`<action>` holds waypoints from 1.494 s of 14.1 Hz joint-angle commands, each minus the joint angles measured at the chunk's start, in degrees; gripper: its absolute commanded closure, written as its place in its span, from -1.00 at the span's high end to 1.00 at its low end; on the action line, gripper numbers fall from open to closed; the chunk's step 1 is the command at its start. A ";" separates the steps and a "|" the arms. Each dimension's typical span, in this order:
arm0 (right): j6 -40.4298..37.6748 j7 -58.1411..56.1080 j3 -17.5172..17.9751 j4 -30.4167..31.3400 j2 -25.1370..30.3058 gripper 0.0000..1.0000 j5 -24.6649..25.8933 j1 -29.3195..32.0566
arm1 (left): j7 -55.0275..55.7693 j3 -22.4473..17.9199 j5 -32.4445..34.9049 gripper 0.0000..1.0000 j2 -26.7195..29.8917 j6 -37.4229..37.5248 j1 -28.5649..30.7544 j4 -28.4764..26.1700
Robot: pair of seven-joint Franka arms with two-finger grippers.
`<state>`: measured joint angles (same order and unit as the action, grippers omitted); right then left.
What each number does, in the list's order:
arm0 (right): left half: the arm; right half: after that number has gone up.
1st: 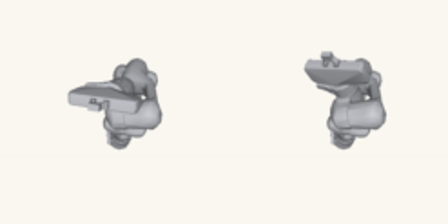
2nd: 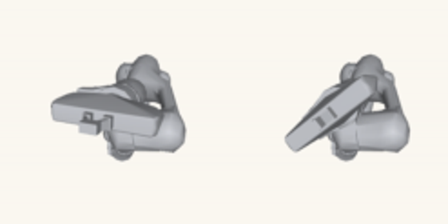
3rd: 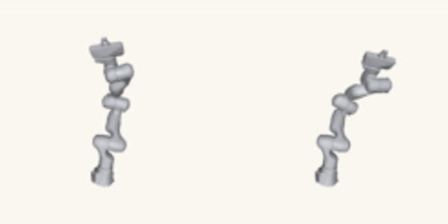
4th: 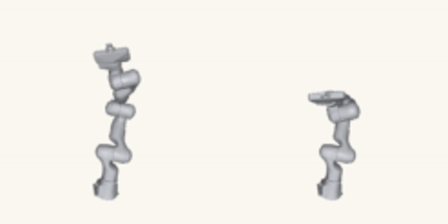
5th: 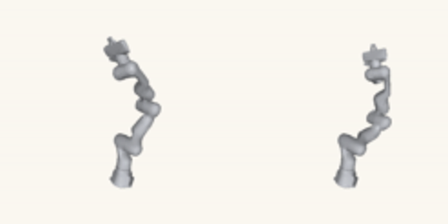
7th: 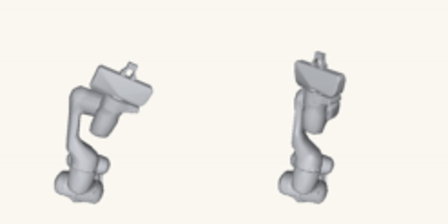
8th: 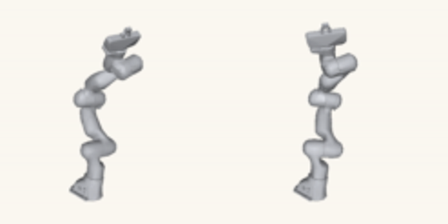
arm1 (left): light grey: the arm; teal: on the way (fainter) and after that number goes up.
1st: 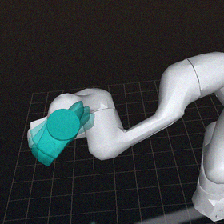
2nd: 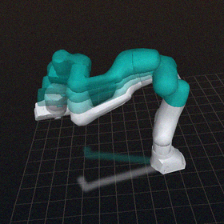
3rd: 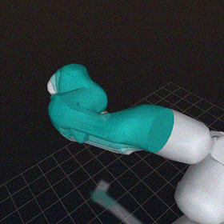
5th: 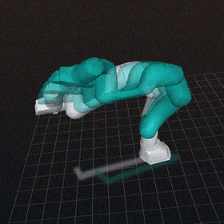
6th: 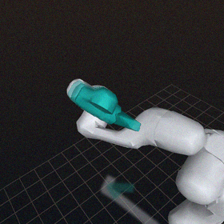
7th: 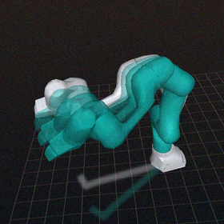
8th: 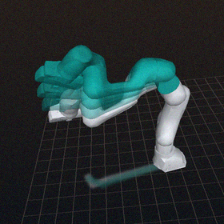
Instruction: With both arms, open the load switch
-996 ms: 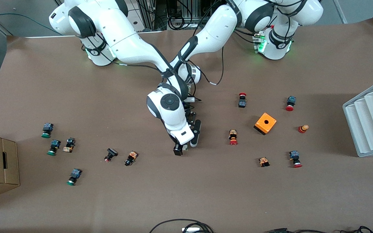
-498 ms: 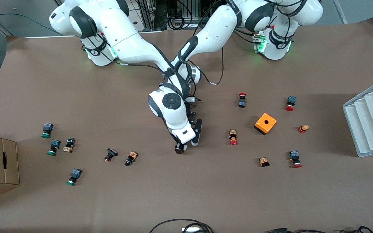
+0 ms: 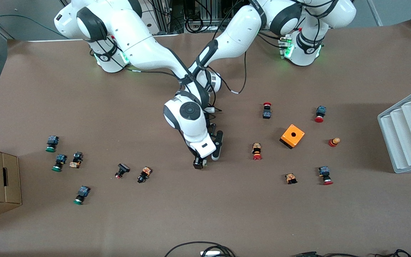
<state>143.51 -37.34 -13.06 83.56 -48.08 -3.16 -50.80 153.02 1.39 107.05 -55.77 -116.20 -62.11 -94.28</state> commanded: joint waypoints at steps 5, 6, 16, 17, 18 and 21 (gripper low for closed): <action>0.28 0.51 -0.57 -0.68 -0.96 0.34 2.10 -0.35 | 0.97 0.28 -0.88 0.06 0.05 0.27 -0.20 -0.37; 0.28 0.51 -0.57 -0.68 -0.96 0.30 2.19 -0.35 | 0.97 0.28 -0.88 0.06 0.05 0.27 -0.20 -0.29; -0.07 0.51 -0.48 -0.77 -0.52 0.24 2.37 -0.35 | 0.88 0.28 -0.88 0.05 0.23 0.27 -0.11 -0.37; -0.16 0.51 -0.48 -0.77 -0.52 0.22 2.46 -0.35 | 0.88 0.28 -0.88 0.05 0.23 0.27 -0.11 -0.29; -0.16 0.51 -0.39 -0.68 -0.52 0.18 2.46 -0.35 | 0.88 0.28 -0.88 0.05 0.23 0.27 -0.11 -0.29; -0.16 0.51 -0.39 -0.68 -0.26 0.15 2.63 -1.14 | 0.88 0.28 -0.88 0.05 0.23 0.27 -0.11 -0.29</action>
<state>143.51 -37.41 -13.05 83.46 -48.07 -1.96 -50.92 153.02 1.39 107.04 -55.77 -116.19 -62.11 -94.28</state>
